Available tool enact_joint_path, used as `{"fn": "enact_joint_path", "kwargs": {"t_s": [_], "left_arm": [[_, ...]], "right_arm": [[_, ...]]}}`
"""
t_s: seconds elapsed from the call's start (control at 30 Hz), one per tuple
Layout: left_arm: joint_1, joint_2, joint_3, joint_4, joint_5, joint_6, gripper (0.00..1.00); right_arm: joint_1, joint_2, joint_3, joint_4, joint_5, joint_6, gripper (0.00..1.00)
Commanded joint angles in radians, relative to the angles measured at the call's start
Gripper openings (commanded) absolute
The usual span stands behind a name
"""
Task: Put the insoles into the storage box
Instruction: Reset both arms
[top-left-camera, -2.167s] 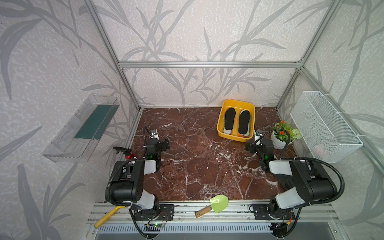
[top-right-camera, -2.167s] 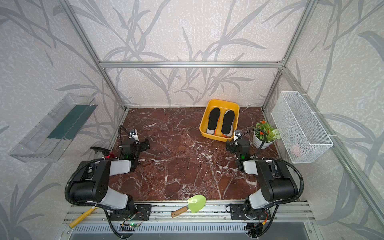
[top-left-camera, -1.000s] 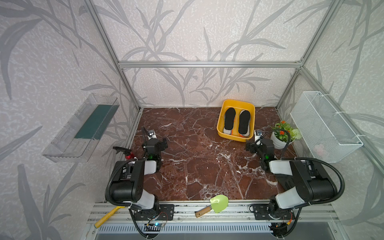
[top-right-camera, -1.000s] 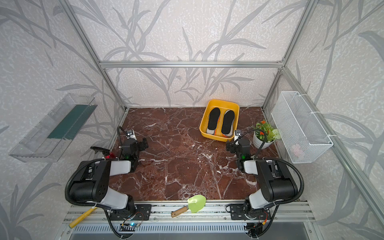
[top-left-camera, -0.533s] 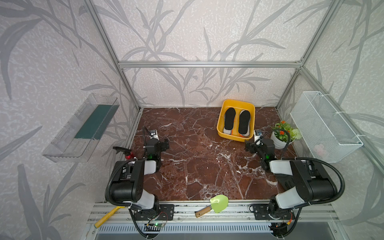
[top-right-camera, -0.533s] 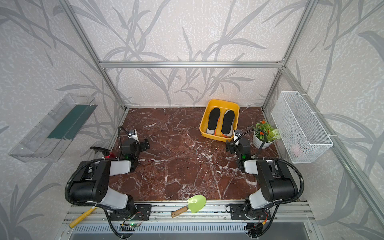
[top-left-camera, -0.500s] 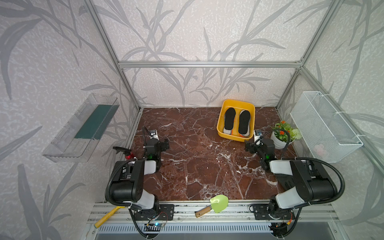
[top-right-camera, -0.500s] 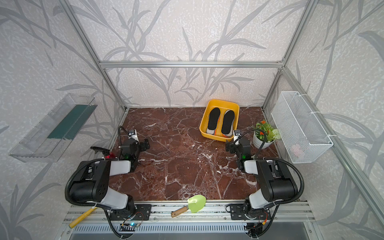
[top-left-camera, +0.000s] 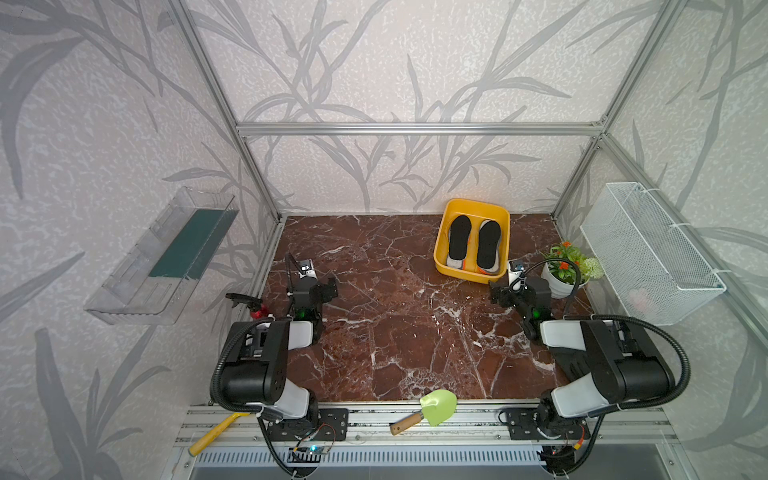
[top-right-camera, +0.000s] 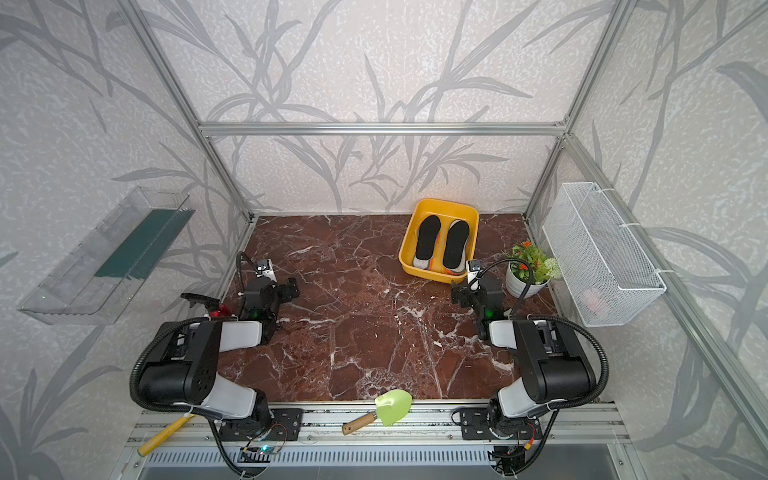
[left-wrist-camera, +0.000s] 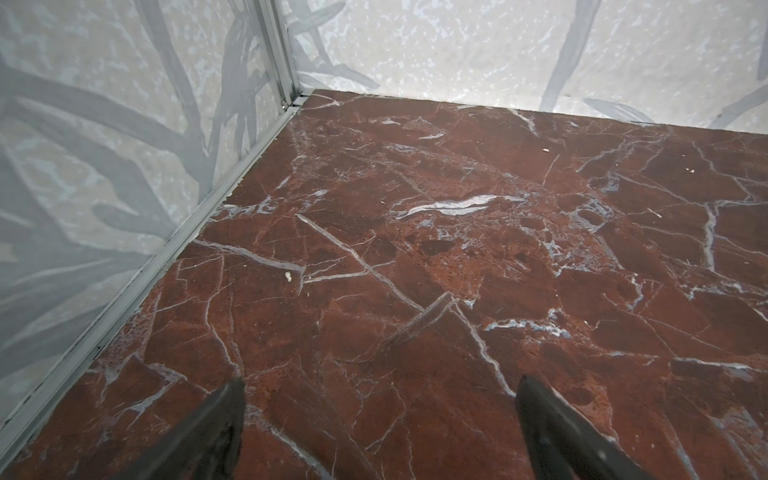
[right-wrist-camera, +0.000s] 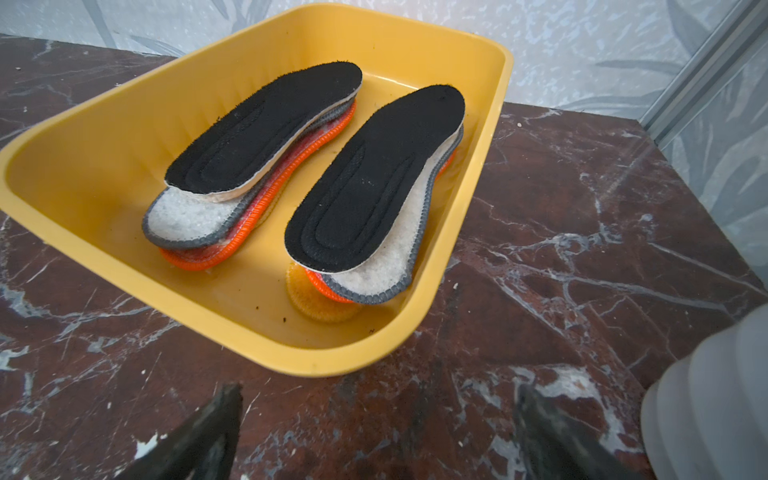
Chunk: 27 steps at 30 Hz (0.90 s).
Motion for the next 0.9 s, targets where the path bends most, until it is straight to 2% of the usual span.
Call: {"fn": "enact_joint_path", "kwargs": {"t_s": [0.0, 0.3, 0.43, 0.47, 0.57, 0.77, 0.8, 0.83, 0.87], "left_arm": [[0.01, 0.001, 0.015, -0.009, 0.064, 0.024, 0.99], [0.011, 0.001, 0.015, -0.009, 0.067, 0.023, 1.0], [0.021, 0.001, 0.014, -0.005, 0.101, 0.024, 0.99], [0.021, 0.001, 0.013, -0.006, 0.098, 0.025, 0.96], [-0.008, -0.001, 0.002, 0.016, -0.049, 0.001, 0.99], [-0.01, 0.0, 0.001, 0.016, -0.059, -0.002, 0.99], [-0.008, 0.0, 0.001, 0.017, -0.02, 0.009, 0.99], [-0.002, -0.001, 0.006, 0.006, 0.094, 0.055, 0.99], [0.003, -0.003, 0.0, 0.018, 0.108, 0.049, 0.99]], "right_arm": [[-0.003, -0.004, 0.024, -0.009, -0.012, -0.006, 0.99], [-0.004, -0.004, 0.024, -0.009, -0.013, -0.005, 0.99], [-0.004, -0.004, 0.024, -0.01, -0.014, -0.005, 0.99], [-0.005, -0.004, 0.024, -0.009, -0.013, -0.007, 0.99], [-0.002, -0.004, 0.024, -0.007, -0.012, -0.008, 0.99], [-0.001, -0.004, 0.024, -0.007, -0.012, -0.009, 0.99], [-0.001, -0.004, 0.023, -0.007, -0.012, -0.008, 0.99], [-0.001, -0.004, 0.023, -0.006, -0.012, -0.008, 0.99], [-0.001, -0.004, 0.023, -0.006, -0.012, -0.007, 0.99]]}}
